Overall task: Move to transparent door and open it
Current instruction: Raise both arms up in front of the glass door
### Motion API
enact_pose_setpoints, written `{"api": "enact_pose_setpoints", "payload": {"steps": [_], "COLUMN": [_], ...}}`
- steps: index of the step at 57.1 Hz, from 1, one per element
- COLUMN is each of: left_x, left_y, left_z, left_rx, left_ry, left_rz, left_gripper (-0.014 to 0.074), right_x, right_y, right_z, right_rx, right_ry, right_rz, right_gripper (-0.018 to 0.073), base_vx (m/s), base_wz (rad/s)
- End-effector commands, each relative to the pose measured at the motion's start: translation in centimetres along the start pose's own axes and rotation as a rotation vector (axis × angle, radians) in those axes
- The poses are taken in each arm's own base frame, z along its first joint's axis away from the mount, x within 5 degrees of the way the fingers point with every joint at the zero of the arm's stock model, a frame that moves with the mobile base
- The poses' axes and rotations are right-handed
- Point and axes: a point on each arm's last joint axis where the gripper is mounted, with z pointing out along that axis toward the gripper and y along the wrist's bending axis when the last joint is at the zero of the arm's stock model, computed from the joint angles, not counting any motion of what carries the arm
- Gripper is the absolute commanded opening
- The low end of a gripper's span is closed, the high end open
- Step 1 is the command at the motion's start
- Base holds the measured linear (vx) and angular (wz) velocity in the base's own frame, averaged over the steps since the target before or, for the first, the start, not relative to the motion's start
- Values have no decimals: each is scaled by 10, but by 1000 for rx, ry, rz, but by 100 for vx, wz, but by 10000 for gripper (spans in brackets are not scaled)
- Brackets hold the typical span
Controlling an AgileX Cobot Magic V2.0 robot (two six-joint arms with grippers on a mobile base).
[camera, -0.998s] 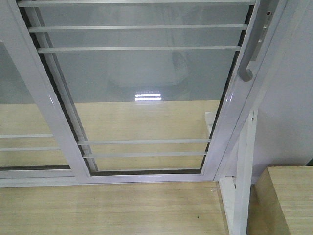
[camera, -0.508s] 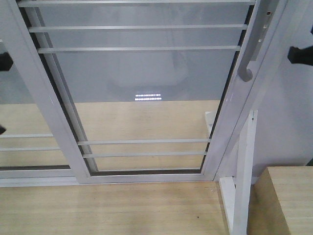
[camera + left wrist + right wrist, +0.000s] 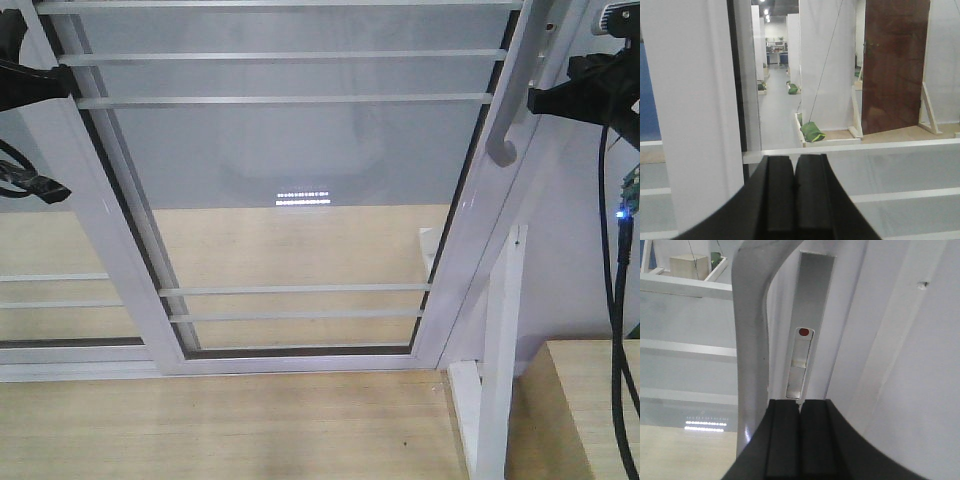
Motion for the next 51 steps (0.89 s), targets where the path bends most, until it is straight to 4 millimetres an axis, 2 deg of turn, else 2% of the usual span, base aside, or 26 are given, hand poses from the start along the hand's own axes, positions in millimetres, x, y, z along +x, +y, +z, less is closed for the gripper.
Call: {"api": "enact_pose_setpoints", "payload": {"steps": [1,13,23,31,43,51], "left_x": [-29,-26,-26,-24,-20,-14], "left_y": [0,-1,0,-1,0,2], "left_z": [-1,-1,0,0,0,3], "left_rx": [-6,0,-1,0,-4,-27], "left_ry": [-162,-133,-135,-114,-71,-60], "left_rz": [-17,-11,-11,-12,-20,-48], "left_gripper": [-2,10,85,213,499,646], "right_x": [-31,-33,-33,-34,-39,-44], "right_y": [-5,-5,-5,-5,-5,-2], "right_z": [-9,-9,-9,-9,-10,-12], "right_rx": [26,29,29,30,28,-5], "right_ry": [-172,-190,-191,-199,-260,-314], "right_rz": [-14,-14,-15,-15,-11,14], "right_gripper": [-1,27,122,278,616,718], "base_vx": [0,0,0,0,0,0], "base_wz": [0,0,0,0,0,0]}}
